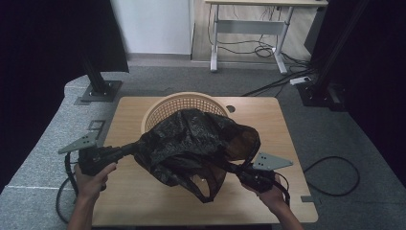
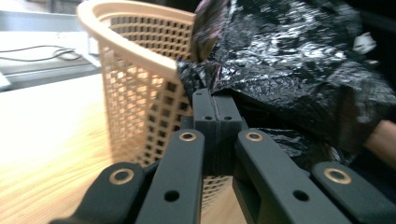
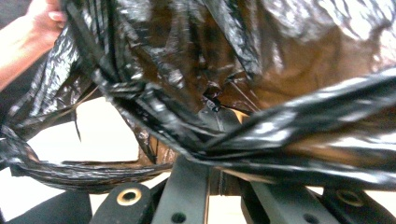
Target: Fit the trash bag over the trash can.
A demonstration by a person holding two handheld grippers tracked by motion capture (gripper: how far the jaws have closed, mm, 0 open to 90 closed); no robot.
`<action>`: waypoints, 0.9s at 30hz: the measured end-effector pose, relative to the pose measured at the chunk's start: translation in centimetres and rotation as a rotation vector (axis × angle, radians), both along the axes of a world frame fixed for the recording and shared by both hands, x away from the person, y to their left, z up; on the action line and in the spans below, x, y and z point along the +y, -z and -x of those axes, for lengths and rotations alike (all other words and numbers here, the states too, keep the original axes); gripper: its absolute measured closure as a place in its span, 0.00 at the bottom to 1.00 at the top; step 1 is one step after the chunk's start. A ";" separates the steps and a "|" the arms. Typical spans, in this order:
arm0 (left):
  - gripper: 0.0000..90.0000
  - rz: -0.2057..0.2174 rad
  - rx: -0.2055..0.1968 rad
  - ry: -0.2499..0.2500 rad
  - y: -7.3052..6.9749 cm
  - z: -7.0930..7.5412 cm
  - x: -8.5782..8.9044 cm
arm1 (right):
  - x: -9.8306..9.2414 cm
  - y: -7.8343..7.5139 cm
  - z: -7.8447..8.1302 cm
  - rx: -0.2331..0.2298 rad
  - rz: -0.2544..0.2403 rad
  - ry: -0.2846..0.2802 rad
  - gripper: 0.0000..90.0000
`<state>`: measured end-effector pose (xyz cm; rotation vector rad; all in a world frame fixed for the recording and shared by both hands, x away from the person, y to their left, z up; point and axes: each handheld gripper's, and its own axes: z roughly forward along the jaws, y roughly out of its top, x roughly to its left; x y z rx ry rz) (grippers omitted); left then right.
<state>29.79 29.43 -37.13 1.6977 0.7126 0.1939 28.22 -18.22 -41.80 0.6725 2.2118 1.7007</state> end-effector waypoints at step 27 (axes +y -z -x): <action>0.60 -0.004 -0.079 -0.061 -4.3 0.6 -0.2 | -0.8 -1.5 -0.8 -0.018 0.003 0.081 0.98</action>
